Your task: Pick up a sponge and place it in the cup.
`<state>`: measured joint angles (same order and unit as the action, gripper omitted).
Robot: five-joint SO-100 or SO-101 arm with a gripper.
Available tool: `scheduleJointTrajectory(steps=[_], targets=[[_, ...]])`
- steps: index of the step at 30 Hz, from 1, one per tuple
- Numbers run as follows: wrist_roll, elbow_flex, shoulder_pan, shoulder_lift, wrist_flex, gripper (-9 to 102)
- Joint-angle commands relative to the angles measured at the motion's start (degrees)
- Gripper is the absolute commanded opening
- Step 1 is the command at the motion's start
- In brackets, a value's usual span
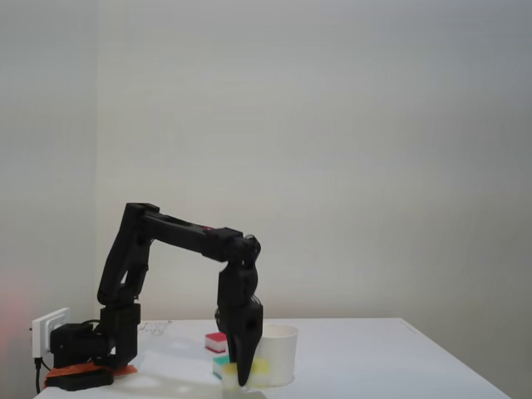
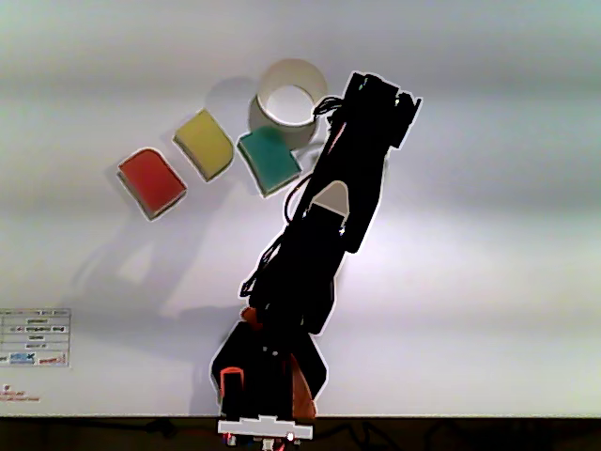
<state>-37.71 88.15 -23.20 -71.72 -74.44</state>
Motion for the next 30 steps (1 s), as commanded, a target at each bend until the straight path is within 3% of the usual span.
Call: scheduleJointTrajectory(steps=[1,25,30], targets=[[1.14,-0.44,0.35,-7.03,-1.14,0],[10.81,-11.87,4.22,-18.19,-12.48,0],[16.96,-14.24,6.24,-17.31,-12.66,0]])
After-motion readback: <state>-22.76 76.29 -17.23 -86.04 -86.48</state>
